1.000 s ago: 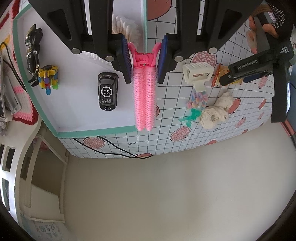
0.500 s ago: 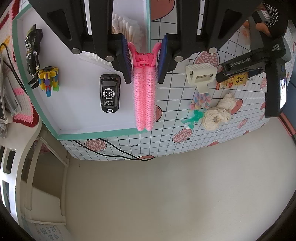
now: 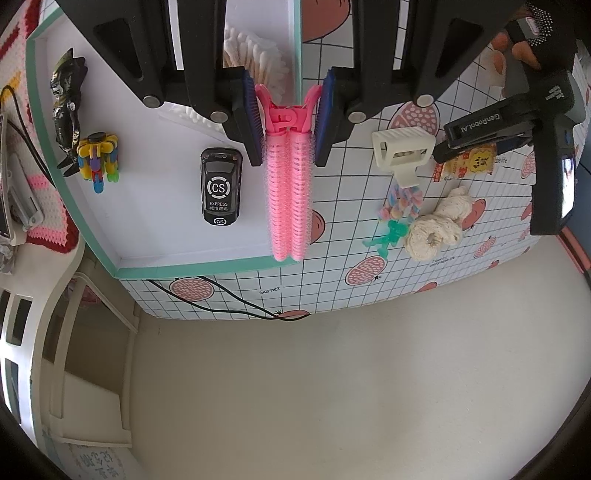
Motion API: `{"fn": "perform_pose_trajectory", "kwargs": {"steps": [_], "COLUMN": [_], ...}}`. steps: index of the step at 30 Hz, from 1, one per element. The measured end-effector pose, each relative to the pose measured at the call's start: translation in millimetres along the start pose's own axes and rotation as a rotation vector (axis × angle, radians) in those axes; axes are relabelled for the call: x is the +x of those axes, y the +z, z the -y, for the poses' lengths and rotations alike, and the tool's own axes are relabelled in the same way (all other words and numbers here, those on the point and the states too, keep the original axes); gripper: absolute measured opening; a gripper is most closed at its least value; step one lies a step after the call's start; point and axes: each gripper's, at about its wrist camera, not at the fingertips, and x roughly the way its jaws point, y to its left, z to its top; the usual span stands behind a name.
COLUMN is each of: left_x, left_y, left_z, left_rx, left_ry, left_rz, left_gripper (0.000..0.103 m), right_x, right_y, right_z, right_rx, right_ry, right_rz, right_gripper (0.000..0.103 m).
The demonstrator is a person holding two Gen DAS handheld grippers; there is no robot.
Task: Organize objects
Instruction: 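Lift the pink clip over the tray with right tool while left tool lifts the packet, then carry the cracker packet over the tray with left tool while right tool holds the pink clip there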
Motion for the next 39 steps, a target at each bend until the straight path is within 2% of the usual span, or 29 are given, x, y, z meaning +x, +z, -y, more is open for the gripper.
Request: {"fn": "perform_pose_trajectory", "kwargs": {"steps": [13, 25, 32, 39], "left_x": [-6, -20, -58, -101], "left_y": [5, 11, 28, 41], "left_z": [-1, 0, 4, 26], "left_rx": [-0.014, -0.024, -0.036, -0.012], "left_ry": [-0.014, -0.021, -0.067, -0.157], "left_rz": [-0.005, 0.018, 0.109, 0.212], "left_gripper": [0.085, 0.085, 0.084, 0.085], "right_x": [-2, -8, -24, -37], "right_y": [1, 2, 11, 18], "right_z": [0, 3, 12, 29], "right_rx": [0.000, 0.008, 0.032, 0.027], "right_ry": [0.002, 0.010, 0.025, 0.002], "right_rz": [0.007, 0.029, 0.085, 0.116], "right_gripper": [0.028, 0.028, 0.028, 0.028]}}
